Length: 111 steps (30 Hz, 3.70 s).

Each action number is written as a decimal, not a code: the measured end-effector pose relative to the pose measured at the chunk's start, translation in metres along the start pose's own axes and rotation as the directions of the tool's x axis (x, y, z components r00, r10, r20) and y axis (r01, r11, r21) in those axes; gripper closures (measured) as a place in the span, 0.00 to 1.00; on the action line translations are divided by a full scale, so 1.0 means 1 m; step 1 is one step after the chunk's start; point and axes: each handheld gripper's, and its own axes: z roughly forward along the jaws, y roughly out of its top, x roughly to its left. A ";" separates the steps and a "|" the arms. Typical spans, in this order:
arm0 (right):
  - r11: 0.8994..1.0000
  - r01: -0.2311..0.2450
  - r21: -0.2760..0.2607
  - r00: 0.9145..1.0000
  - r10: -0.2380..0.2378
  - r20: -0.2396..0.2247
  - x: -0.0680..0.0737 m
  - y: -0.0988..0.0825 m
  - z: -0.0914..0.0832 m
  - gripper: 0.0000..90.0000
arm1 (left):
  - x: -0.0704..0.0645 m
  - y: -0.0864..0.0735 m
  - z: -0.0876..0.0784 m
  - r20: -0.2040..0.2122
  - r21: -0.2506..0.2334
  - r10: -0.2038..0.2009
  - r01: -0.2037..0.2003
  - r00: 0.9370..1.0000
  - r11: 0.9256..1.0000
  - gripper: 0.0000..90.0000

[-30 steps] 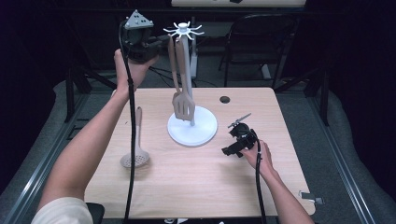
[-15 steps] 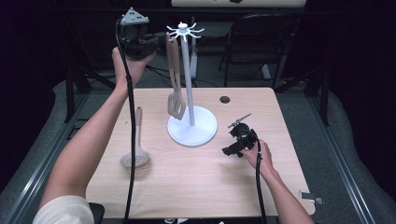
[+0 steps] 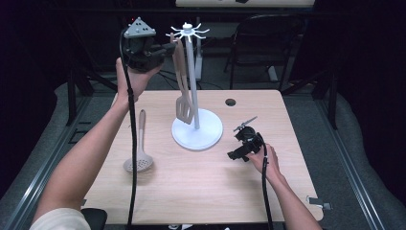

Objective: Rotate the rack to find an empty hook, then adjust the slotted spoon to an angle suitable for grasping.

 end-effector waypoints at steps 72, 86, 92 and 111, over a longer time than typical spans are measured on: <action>1.000 0.005 -0.003 1.000 -0.005 -0.014 -0.001 -0.001 0.002 0.09 | 0.037 -0.122 0.011 -0.143 0.269 -0.182 0.215 0.973 0.939 0.26; 1.000 0.007 0.001 1.000 -0.007 -0.016 -0.002 -0.002 0.004 0.09 | 0.040 -0.206 0.017 -0.209 0.363 -0.265 0.326 0.941 0.873 0.17; 1.000 0.010 0.018 1.000 -0.010 -0.014 -0.002 -0.002 0.005 0.09 | 0.039 -0.233 0.016 -0.238 0.377 -0.293 0.366 0.926 0.851 0.16; 0.999 0.022 0.026 0.999 -0.021 -0.032 0.002 0.000 0.009 0.09 | 0.040 -0.272 0.019 -0.317 0.451 -0.297 0.419 0.901 0.788 0.11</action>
